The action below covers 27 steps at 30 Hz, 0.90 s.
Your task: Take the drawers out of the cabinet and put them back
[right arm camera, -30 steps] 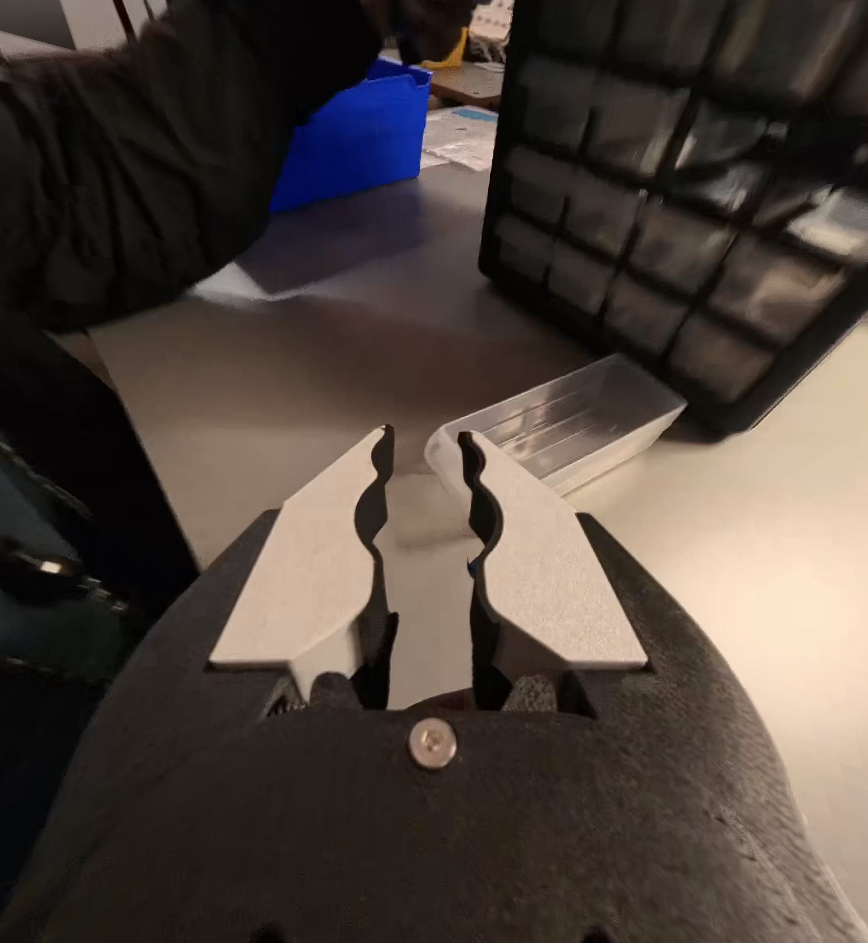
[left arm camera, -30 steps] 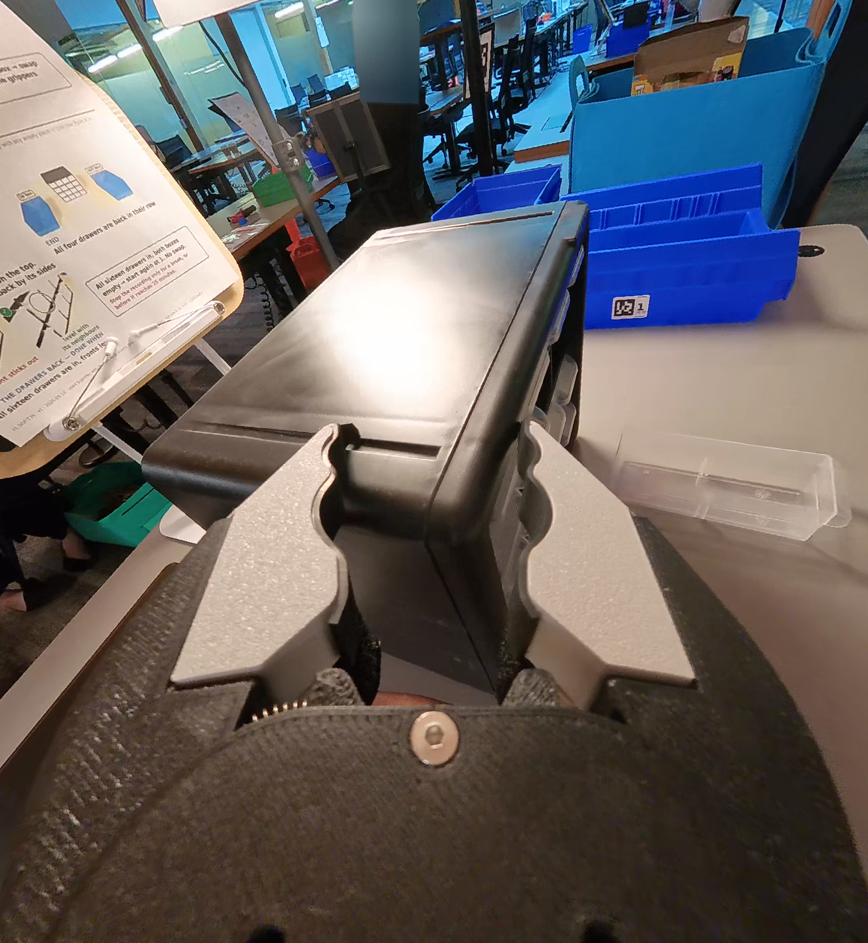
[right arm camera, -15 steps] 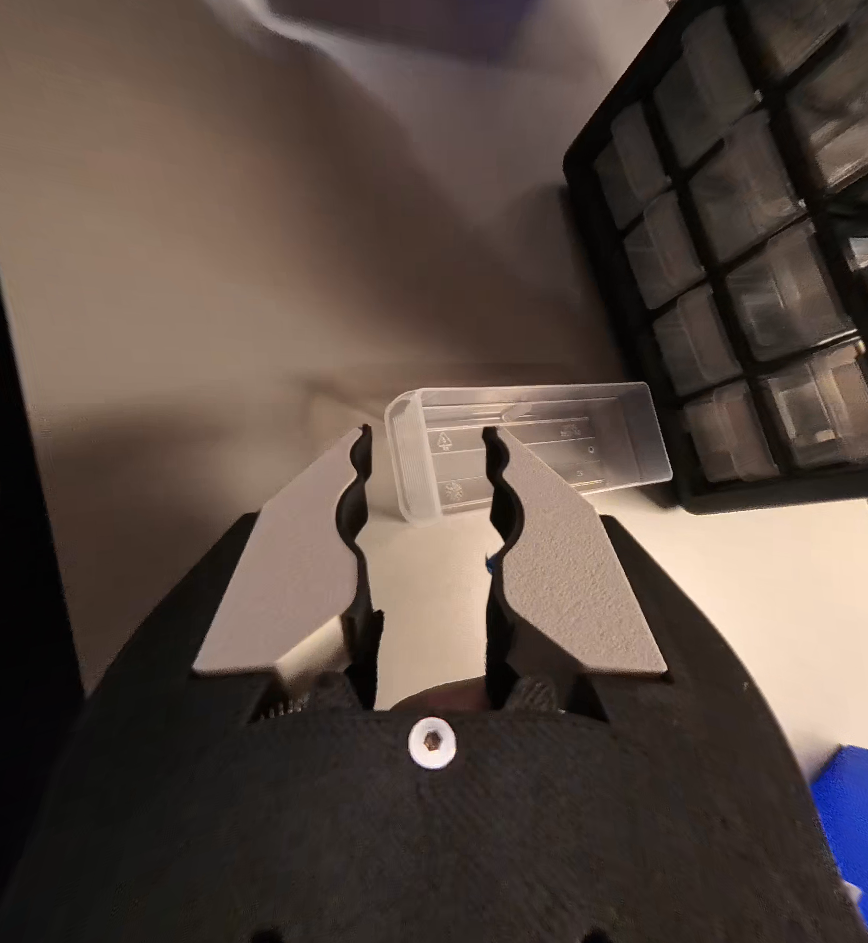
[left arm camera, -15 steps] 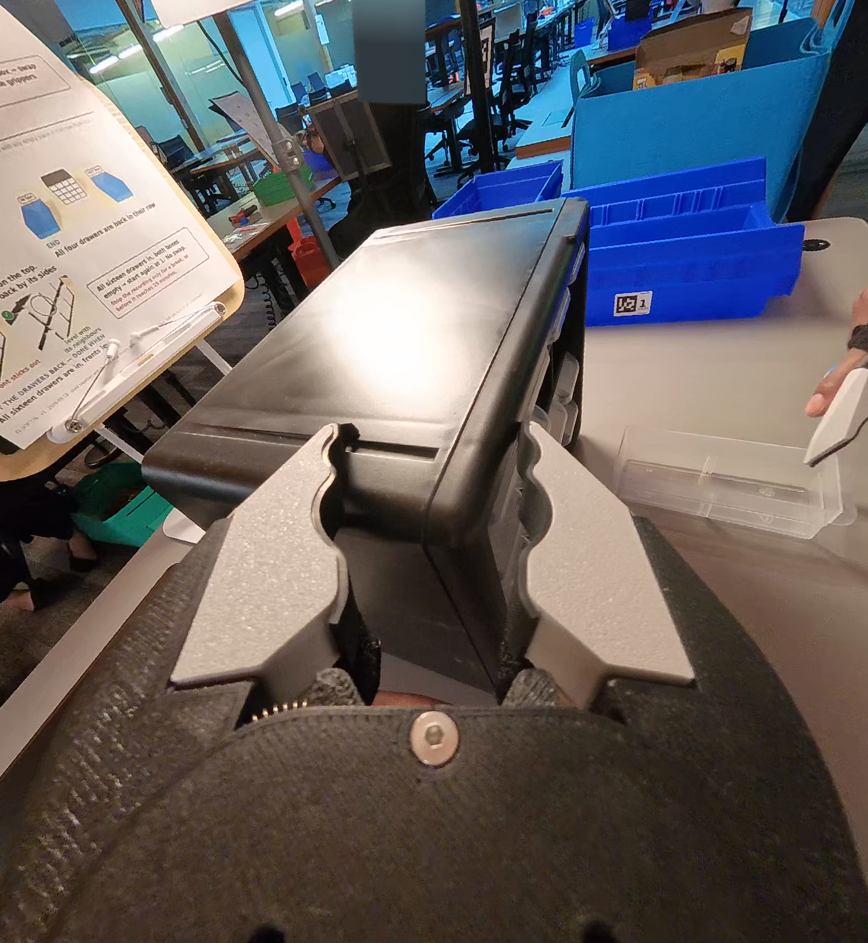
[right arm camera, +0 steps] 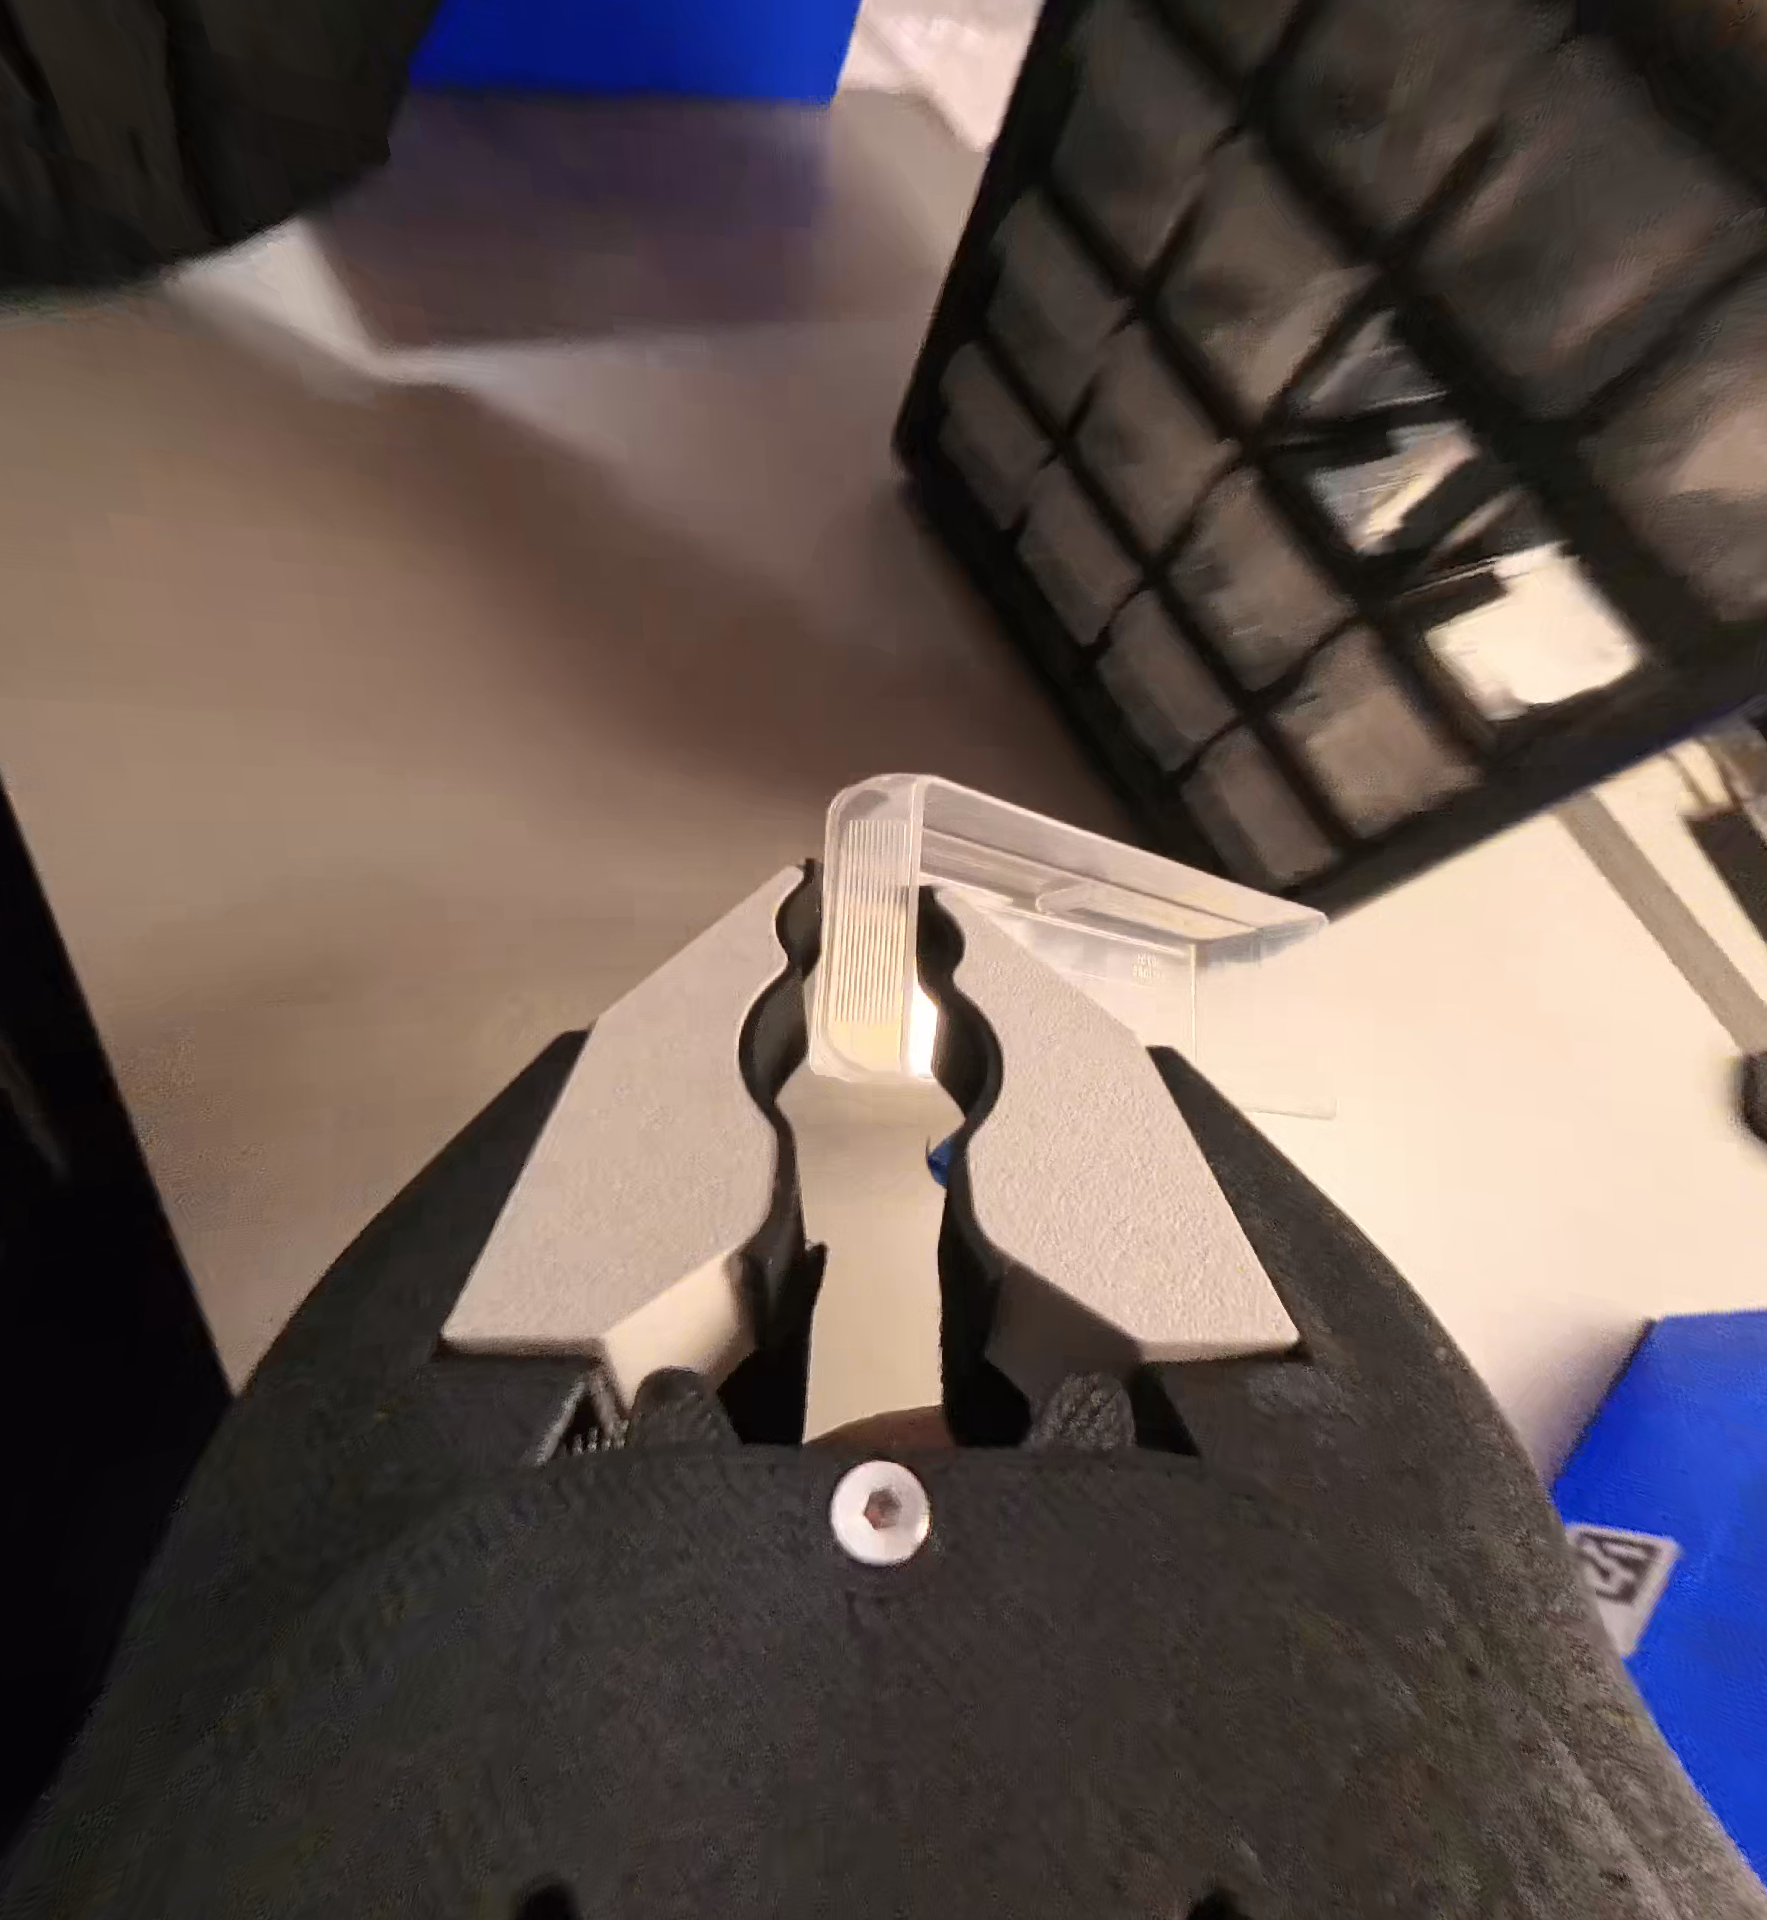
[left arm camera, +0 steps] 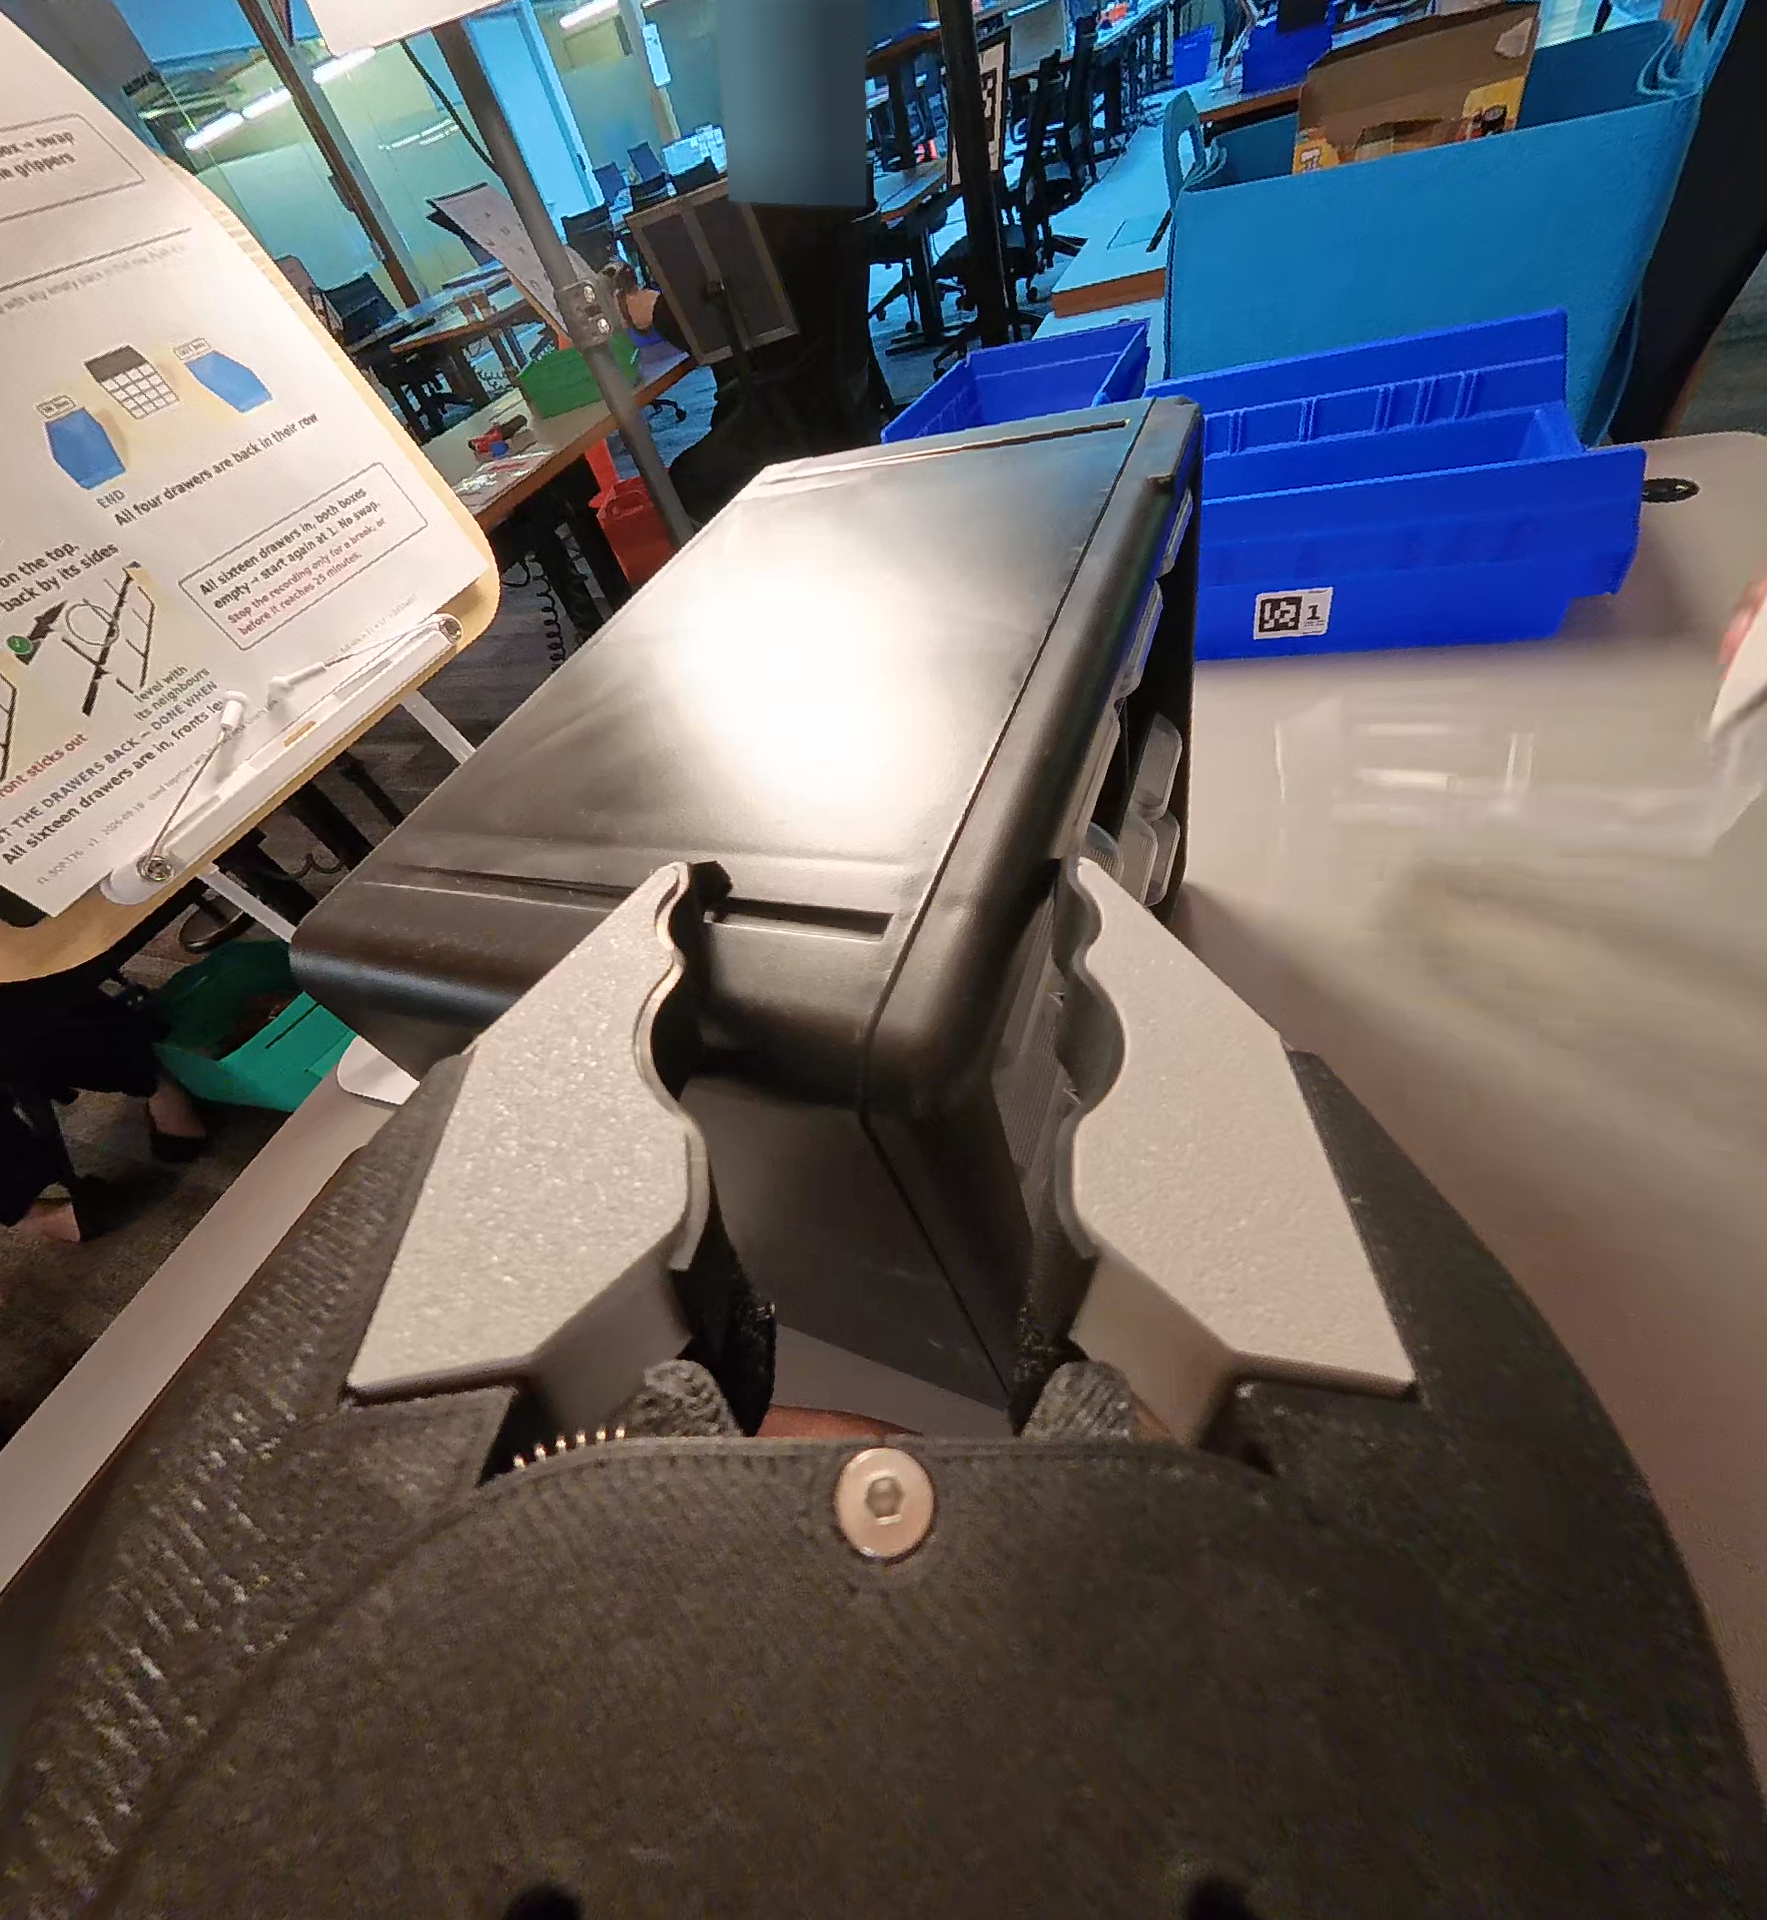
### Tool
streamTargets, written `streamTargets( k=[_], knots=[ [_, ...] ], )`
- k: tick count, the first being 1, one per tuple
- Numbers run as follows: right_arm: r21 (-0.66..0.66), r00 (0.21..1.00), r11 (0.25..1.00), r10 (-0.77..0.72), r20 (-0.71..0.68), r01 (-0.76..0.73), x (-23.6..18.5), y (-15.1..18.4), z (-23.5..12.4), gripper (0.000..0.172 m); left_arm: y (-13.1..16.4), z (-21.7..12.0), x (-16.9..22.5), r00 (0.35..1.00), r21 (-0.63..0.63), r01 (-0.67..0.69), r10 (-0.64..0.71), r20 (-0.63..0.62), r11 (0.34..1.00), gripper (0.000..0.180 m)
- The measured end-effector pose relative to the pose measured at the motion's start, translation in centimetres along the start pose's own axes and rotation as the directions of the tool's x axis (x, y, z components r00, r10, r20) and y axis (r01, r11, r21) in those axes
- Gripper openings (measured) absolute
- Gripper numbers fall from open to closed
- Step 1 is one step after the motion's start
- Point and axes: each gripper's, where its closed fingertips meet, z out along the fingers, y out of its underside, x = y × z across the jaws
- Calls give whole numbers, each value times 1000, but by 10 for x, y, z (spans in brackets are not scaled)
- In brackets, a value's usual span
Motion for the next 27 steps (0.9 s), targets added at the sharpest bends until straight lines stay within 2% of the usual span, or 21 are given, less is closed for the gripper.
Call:
streamTargets(
  k=[3, 6, 8, 11, 15, 19, 25, 27],
  knots=[
    [83, 994, 993, 89, -60, -84, 35, -19, -40, 19, 0, 0, 0, 1000, -2, -1, 1, 2, 1000, 68],
    [110, 962, 982, 176, -207, -156, 93, -23, -87, 19, 0, 0, 0, 1000, -1, -1, 1, 2, 1000, 68],
    [74, 919, 976, 217, -329, -204, 135, -8, -115, 19, 0, 0, 0, 1000, -2, -2, 2, 2, 1000, 68],
    [-20, 851, 945, 285, -442, -327, 183, 38, -136, 19, 0, 1, 0, 1000, -4, -3, 3, 4, 1000, 67],
    [-124, 783, 871, 355, -510, -475, 220, 111, -127, 19, 0, 1, 0, 1000, -7, -5, 5, 7, 1000, 68],
    [-199, 769, 818, 382, -514, -539, 235, 168, -100, 20, 0, 1, 0, 1000, -5, -5, 5, 8, 1000, 68],
    [-275, 815, 829, 319, -483, -488, 238, 203, -72, 20, 0, 1, 0, 1000, 1, -5, 5, 3, 1000, 67],
    [-283, 824, 832, 312, -474, -477, 237, 205, -68, 20, 0, 1, 0, 1000, 1, -5, 5, 1, 1000, 67]
  ],
)
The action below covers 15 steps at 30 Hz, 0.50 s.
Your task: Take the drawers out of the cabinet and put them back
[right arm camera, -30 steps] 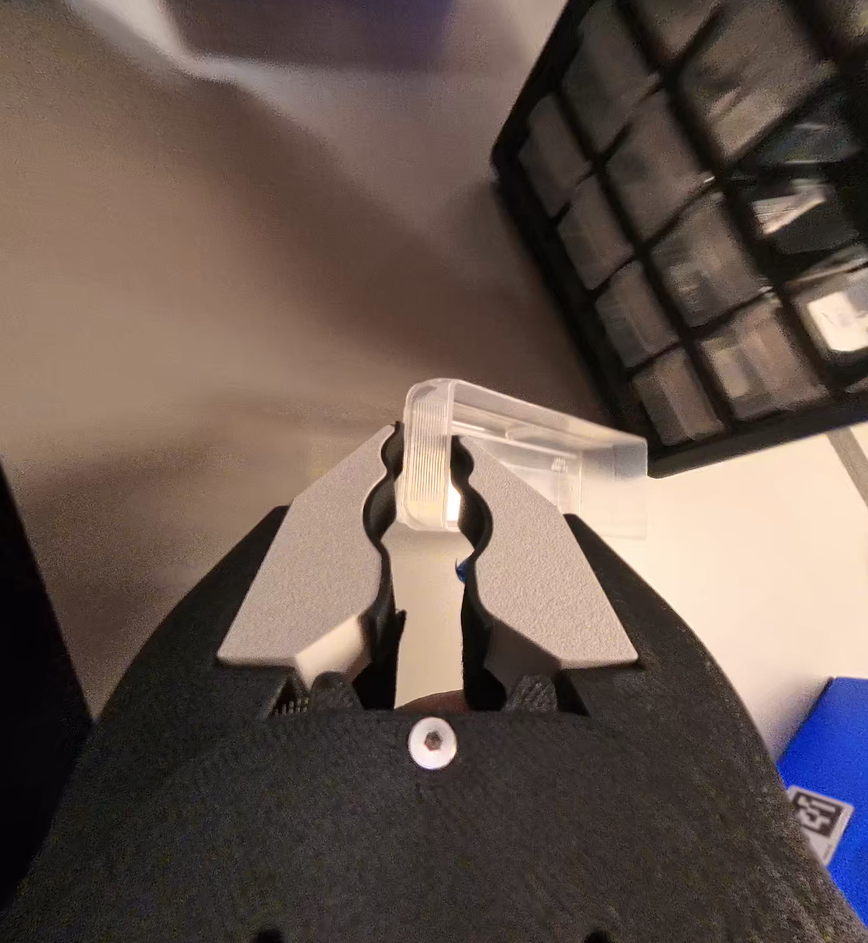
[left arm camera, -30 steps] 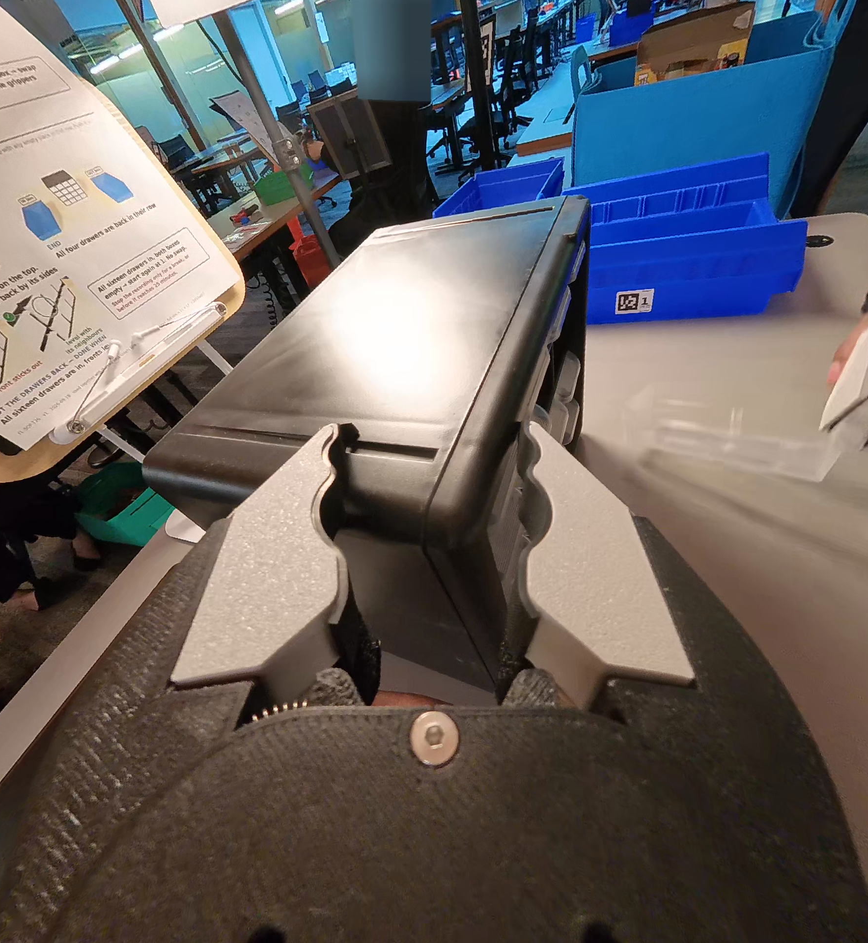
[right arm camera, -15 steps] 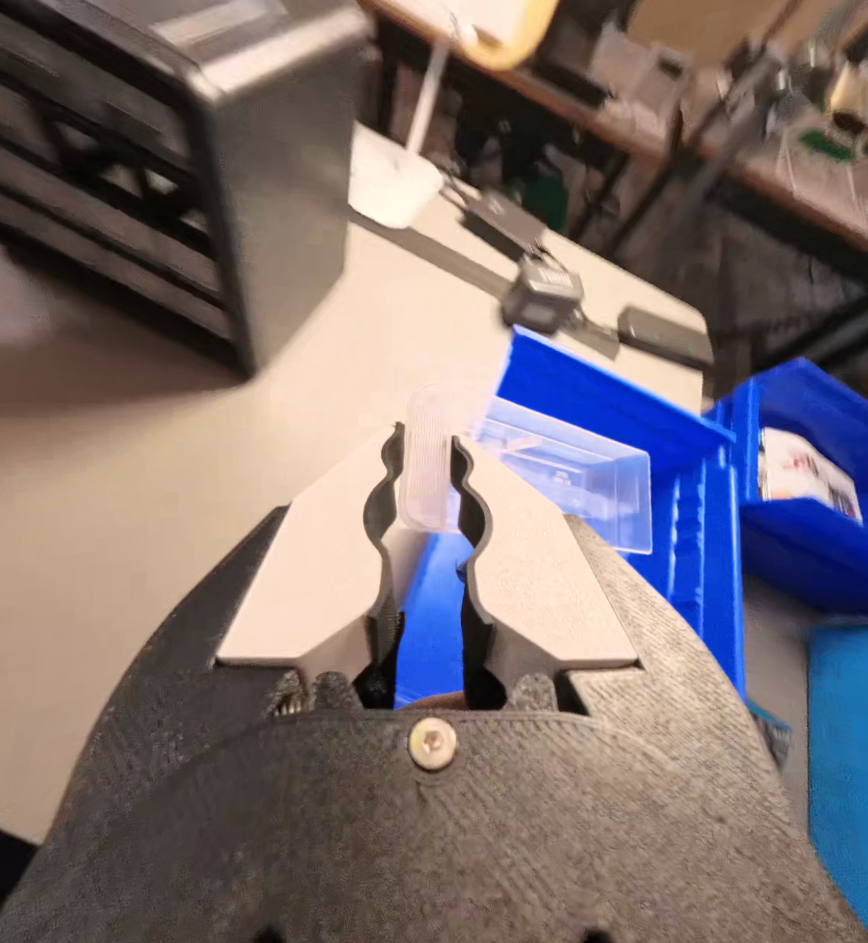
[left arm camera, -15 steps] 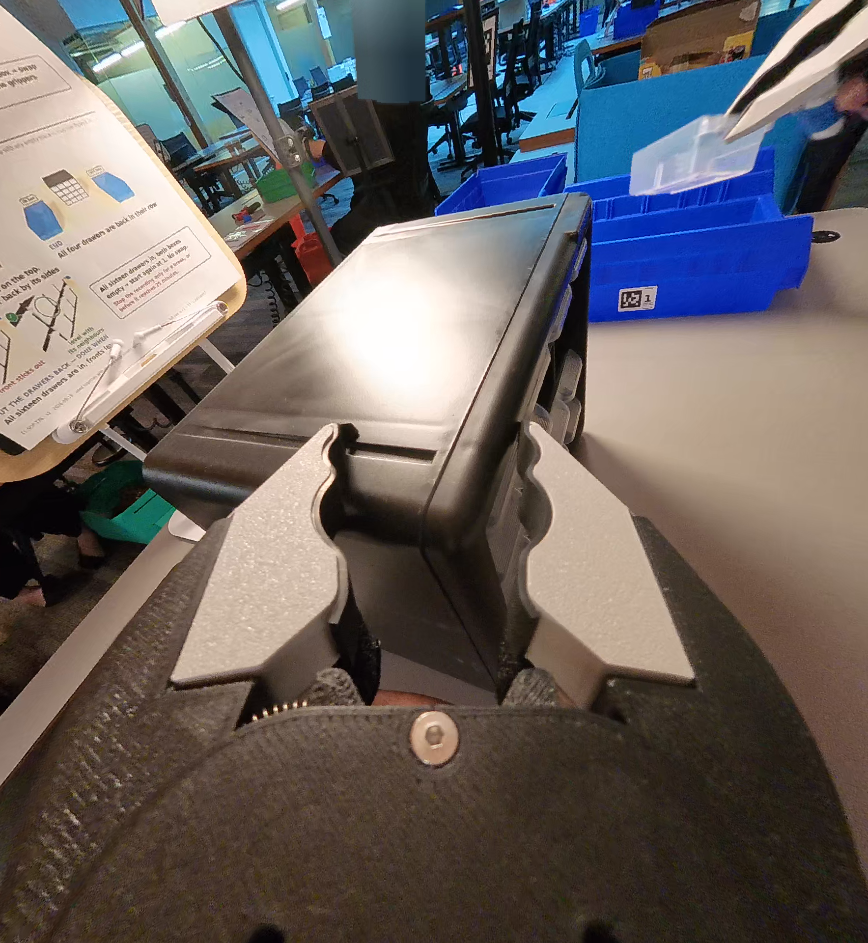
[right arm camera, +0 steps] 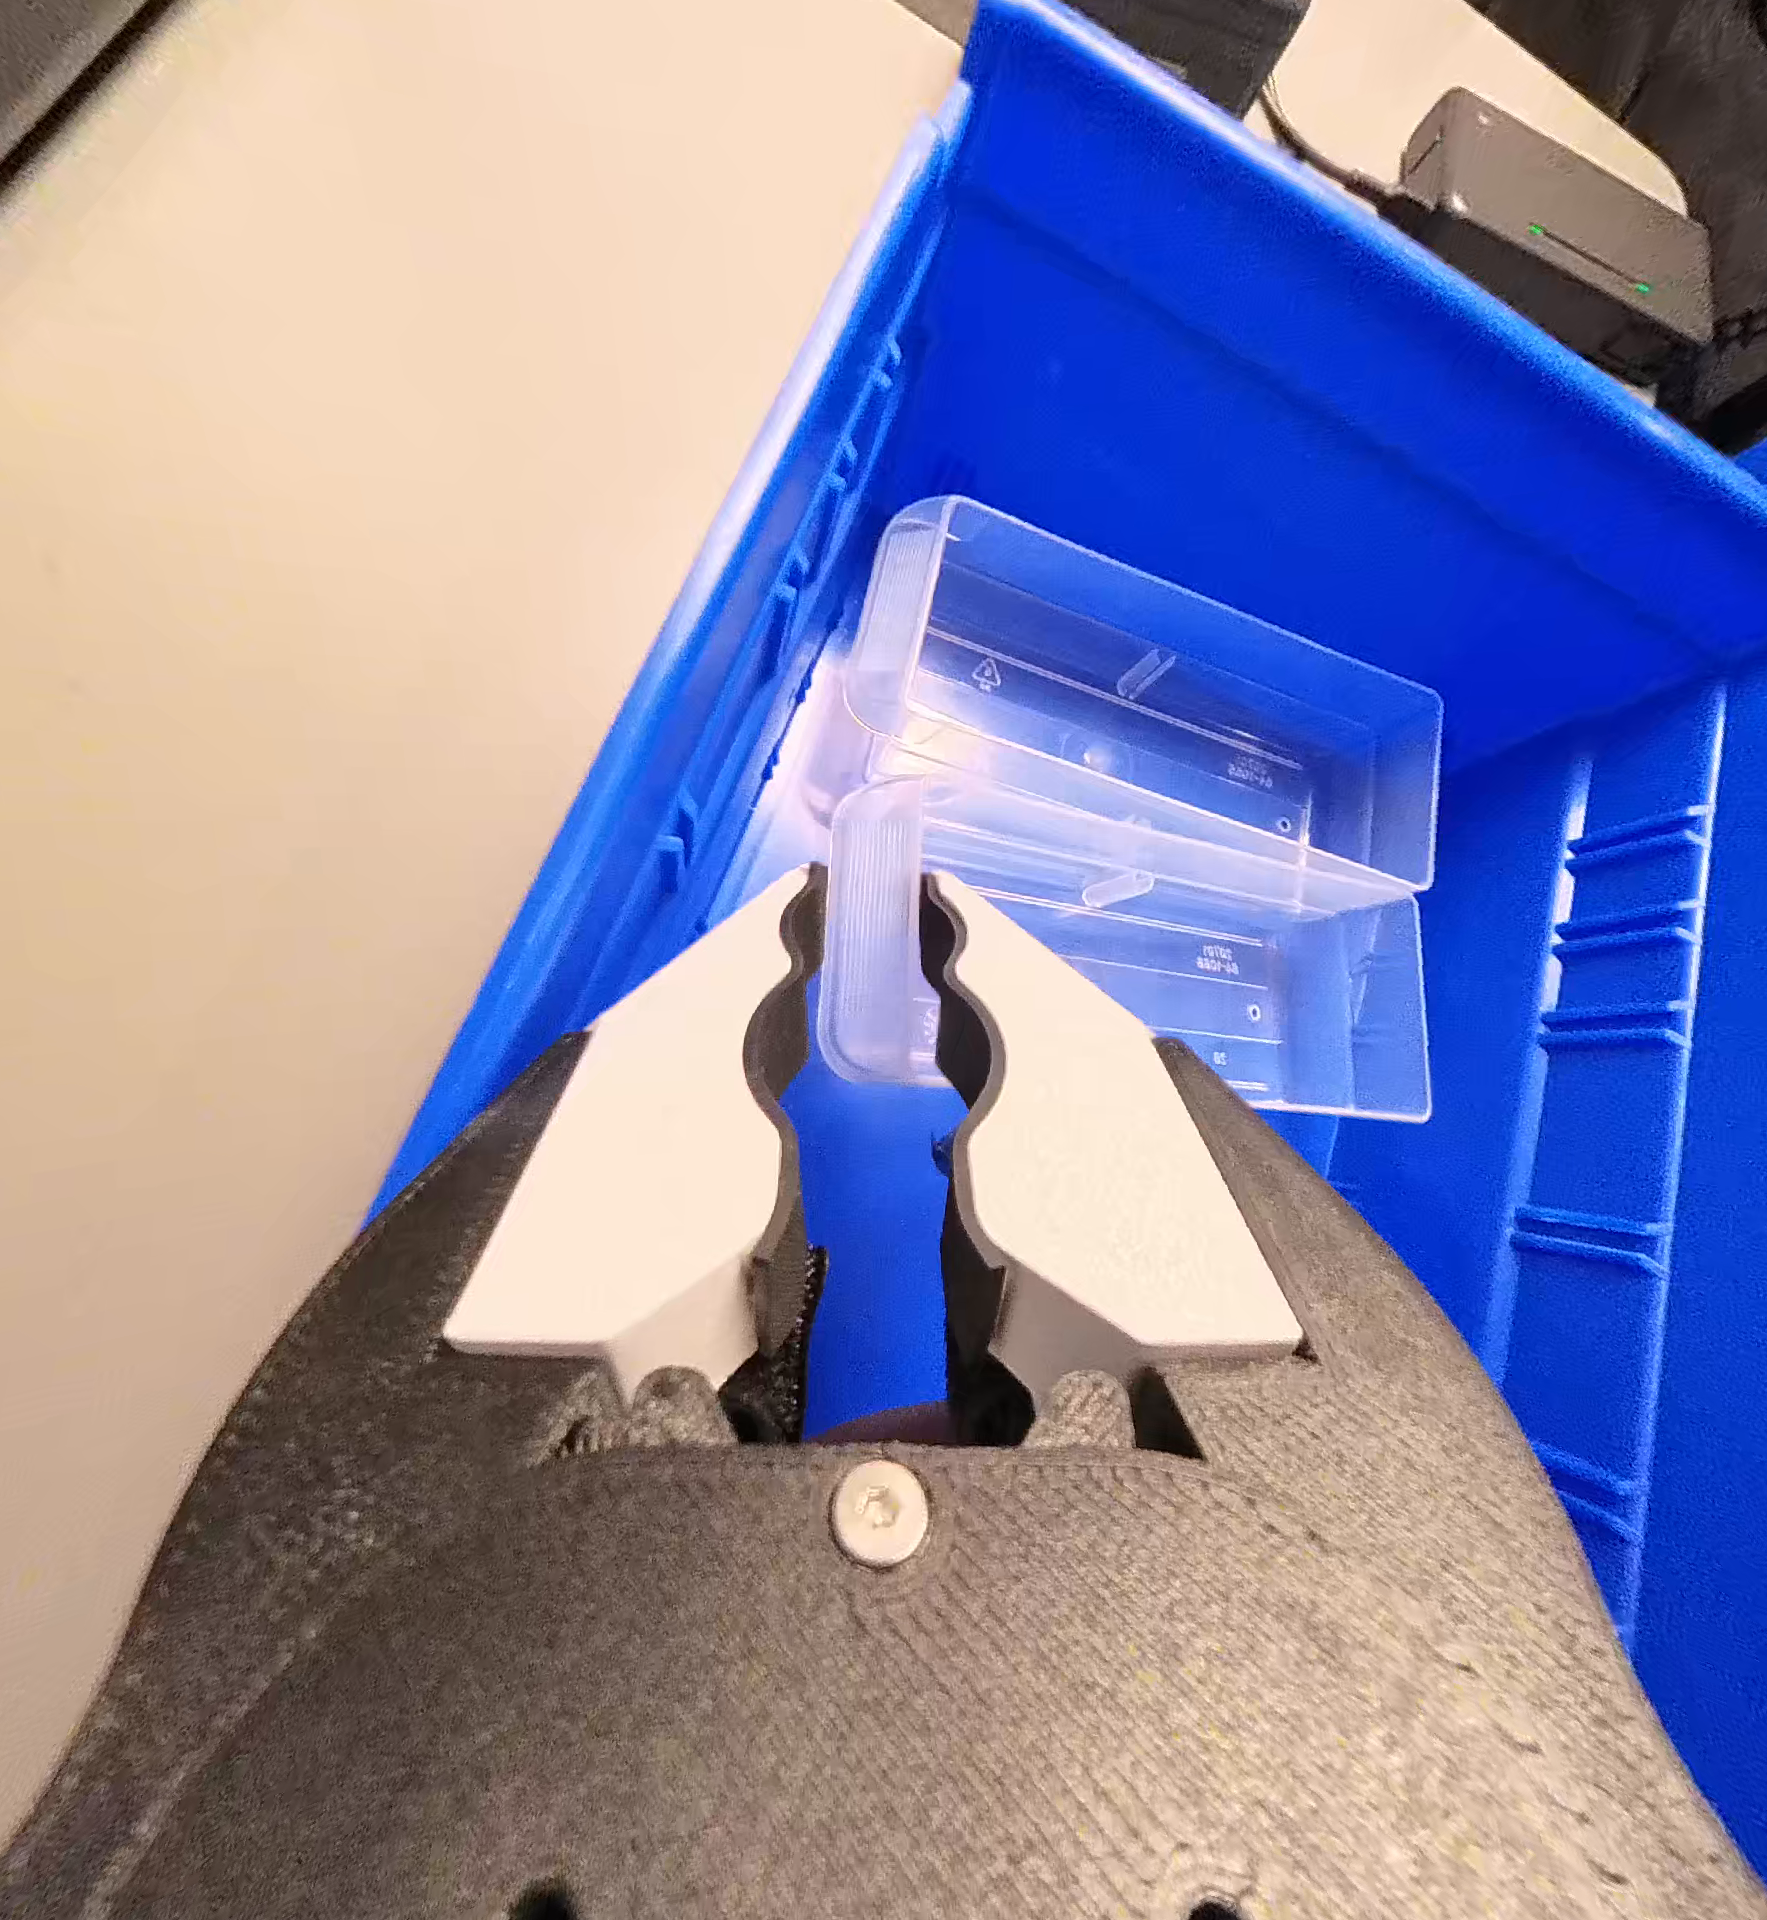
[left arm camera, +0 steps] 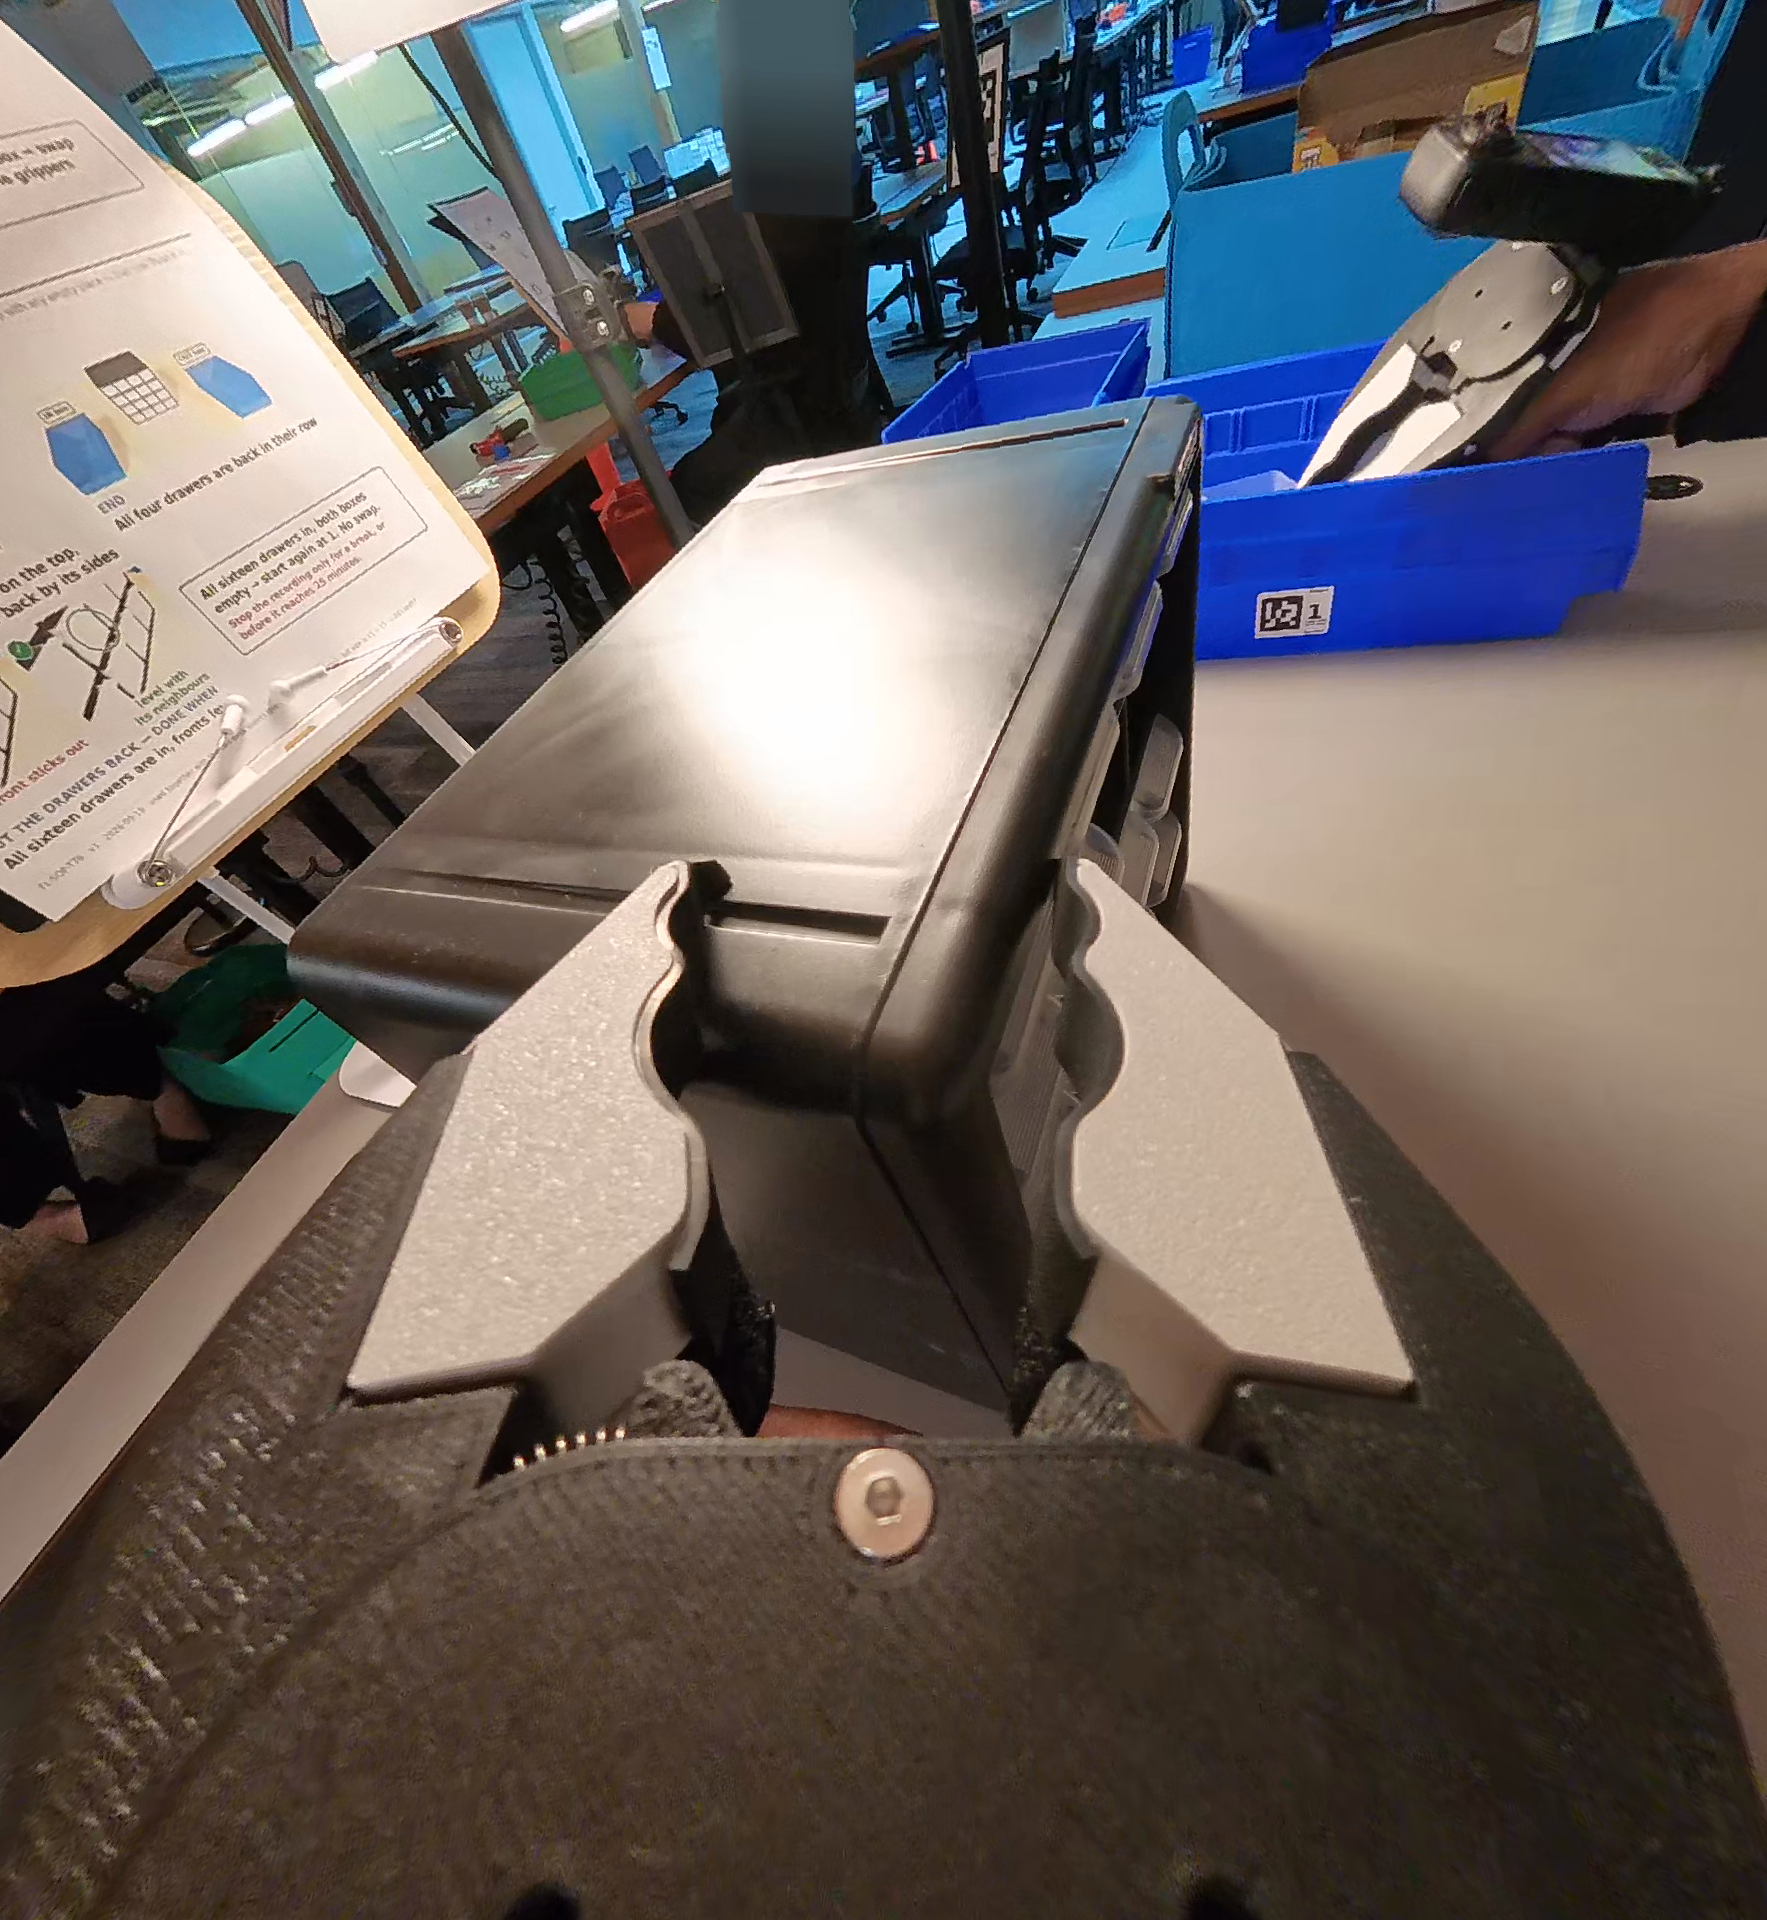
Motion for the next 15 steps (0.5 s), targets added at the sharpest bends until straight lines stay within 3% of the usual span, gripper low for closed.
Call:
streamTargets(
  k=[6, 10, 15],
  knots=[
    [104, 999, 994, 46, 4, -46, 5, -19, -12, 42, 0, 0, 0, 1000, -1, 0, 0, 1, 1000, 67],
    [178, 998, 983, 58, -37, -51, 15, -40, -40, 50, 0, 0, 0, 1000, -3, -1, 1, 4, 1000, 68],
    [371, 999, 927, 38, 25, -45, -30, -97, -96, 48, 0, 0, 0, 1000, -8, -4, 4, 4, 1000, 68]
  ],
)
